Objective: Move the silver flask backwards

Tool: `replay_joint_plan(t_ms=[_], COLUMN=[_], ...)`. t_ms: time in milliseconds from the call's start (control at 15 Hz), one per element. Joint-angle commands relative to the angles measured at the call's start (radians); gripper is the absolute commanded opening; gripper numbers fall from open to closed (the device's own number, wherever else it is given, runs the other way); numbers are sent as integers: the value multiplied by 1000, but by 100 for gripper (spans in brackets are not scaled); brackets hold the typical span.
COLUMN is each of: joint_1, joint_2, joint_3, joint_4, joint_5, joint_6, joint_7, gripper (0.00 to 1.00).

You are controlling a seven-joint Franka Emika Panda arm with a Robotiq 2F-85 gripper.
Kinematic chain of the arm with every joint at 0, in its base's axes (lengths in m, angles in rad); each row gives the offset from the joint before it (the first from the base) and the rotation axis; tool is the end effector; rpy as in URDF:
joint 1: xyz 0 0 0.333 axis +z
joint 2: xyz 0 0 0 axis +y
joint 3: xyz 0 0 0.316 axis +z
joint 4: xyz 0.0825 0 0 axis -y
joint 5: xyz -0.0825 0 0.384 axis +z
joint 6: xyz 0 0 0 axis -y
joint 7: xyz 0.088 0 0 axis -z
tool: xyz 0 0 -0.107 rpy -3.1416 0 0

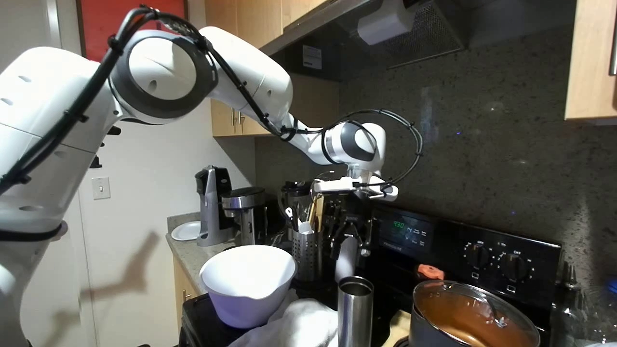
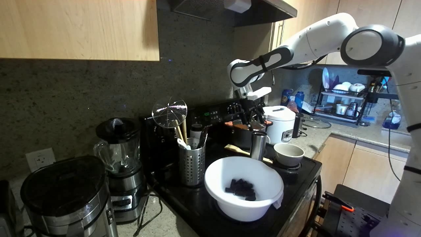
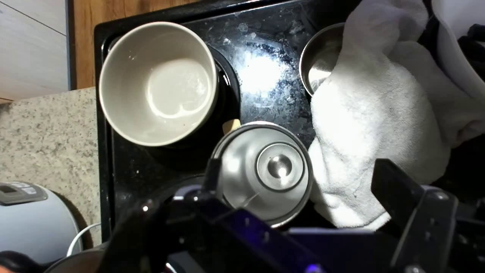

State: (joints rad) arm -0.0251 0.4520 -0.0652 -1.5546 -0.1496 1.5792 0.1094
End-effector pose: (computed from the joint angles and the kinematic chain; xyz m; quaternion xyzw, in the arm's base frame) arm 0.6279 -0.0678 0.3621 0.9702 -0.0805 -0.2102 0.0895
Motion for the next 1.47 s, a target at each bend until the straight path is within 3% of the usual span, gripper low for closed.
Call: replay_joint_plan(t_ms=[0,733,800,867,1400], joint_1=[-6,-21,-22,-23,-26], joint_2=[-14,-20,-22,-24,-28], joint_3=[2,-2,-1,-1,-2], joint_4=[-94,-193,-198,-201,-208], joint_5=[11,27,31,34,48], joint_6=[86,188,190,192,212], joint_7=[7,3,2,2,4], gripper=[100,100,75,74,12])
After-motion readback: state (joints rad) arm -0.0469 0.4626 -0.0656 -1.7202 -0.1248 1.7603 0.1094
